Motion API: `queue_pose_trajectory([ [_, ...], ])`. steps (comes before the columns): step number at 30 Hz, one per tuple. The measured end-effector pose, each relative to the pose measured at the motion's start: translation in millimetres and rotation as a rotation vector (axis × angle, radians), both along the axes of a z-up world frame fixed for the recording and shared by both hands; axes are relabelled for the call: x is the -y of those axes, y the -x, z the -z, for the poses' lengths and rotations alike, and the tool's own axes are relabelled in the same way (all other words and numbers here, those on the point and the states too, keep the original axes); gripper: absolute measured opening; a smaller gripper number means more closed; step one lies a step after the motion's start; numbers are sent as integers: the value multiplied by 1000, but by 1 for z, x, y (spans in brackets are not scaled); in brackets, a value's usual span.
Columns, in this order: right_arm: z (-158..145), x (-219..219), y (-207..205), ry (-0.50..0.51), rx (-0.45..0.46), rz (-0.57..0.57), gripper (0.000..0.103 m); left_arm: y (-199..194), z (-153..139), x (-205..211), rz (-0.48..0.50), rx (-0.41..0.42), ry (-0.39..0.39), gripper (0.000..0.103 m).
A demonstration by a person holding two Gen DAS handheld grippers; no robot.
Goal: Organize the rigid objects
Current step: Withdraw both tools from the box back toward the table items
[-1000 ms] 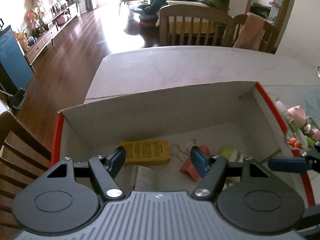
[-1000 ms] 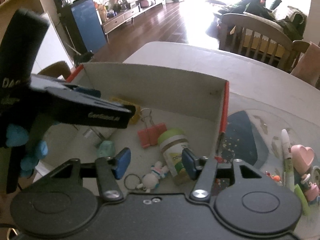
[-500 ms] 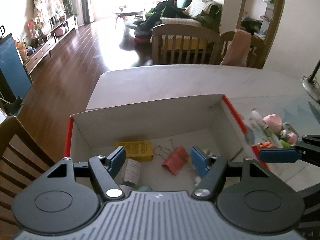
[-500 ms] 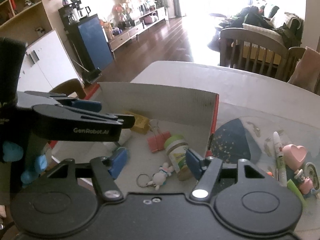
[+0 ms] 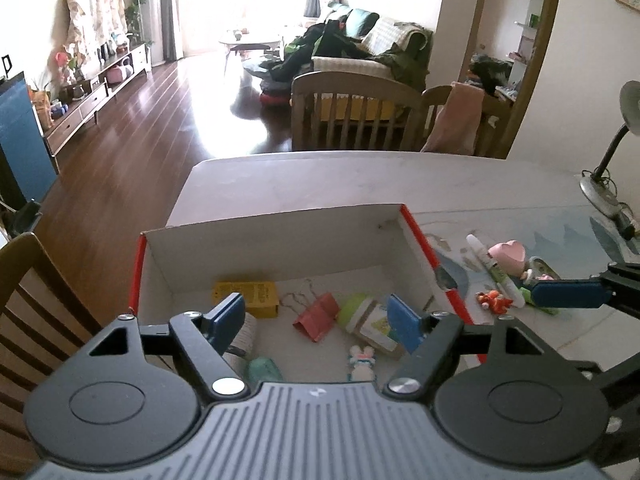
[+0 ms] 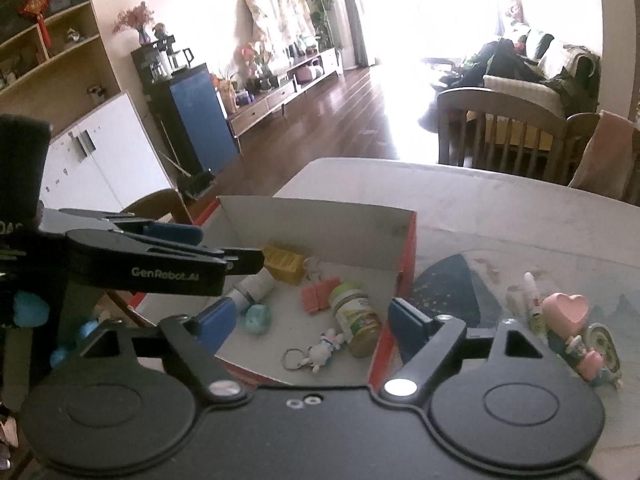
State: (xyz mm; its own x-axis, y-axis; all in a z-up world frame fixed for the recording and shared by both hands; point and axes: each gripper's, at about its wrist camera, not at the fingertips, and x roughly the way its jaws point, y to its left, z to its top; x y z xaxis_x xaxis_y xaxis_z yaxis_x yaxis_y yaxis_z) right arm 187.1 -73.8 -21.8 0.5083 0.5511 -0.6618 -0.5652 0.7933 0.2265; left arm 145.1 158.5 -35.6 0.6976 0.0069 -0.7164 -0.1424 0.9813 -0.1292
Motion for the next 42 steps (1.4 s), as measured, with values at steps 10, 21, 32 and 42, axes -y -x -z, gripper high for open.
queue_pose_trajectory([
  [10, 0, 49, 18, -9, 86, 43, 95, 15, -7, 35, 36, 40, 27, 83],
  [21, 15, 124, 11, 0, 60, 148, 95, 7, -1, 91, 121, 63, 69, 87],
  [32, 34, 191, -6, 16, 33, 241, 95, -17, 14, 146, 149, 61, 85, 101],
  [42, 56, 232, -36, 84, 39, 251, 93, -50, 44, 197, 100, 1, 86, 101],
])
